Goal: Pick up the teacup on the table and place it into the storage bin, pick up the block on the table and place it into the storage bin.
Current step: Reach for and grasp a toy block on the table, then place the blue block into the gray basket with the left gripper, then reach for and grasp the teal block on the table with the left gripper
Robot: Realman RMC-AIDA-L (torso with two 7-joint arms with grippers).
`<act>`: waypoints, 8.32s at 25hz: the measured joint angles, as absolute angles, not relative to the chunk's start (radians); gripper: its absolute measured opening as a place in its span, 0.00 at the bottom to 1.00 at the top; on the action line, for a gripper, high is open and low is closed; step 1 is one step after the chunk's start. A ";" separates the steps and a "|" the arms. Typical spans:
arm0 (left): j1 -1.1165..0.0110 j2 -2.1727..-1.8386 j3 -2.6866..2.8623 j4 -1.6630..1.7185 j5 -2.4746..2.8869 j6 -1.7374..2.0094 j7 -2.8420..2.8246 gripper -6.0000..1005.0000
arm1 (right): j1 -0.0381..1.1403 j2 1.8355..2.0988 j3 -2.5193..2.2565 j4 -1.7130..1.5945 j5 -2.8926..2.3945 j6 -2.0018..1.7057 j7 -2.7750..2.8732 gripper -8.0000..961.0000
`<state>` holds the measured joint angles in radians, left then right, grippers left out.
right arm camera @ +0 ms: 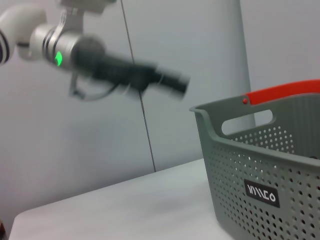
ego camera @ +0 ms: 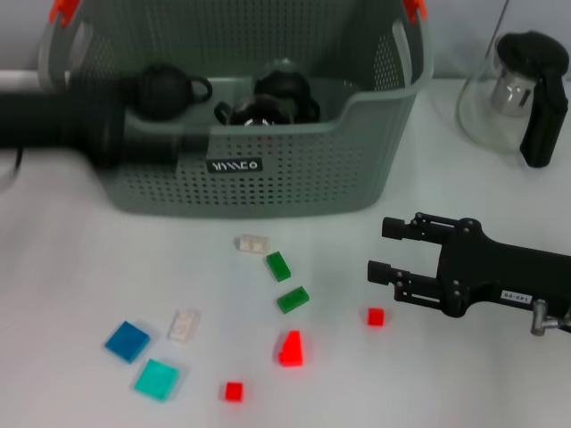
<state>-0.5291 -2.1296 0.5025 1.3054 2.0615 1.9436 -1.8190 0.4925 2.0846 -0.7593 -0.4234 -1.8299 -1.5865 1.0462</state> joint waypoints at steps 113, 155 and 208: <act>-0.528 -2.176 1.127 1.216 2.856 1.636 -2.105 0.69 | 0.474 2.075 -0.759 -0.423 -1.830 -1.575 1.043 0.71; -0.708 -2.054 0.539 1.332 2.216 1.992 -1.998 0.46 | 0.478 2.077 -0.759 -0.423 -1.830 -1.578 1.047 0.71; -0.610 -2.141 0.692 1.400 2.151 1.656 -2.151 0.79 | 0.469 2.077 -0.757 -0.423 -1.830 -1.590 1.047 0.71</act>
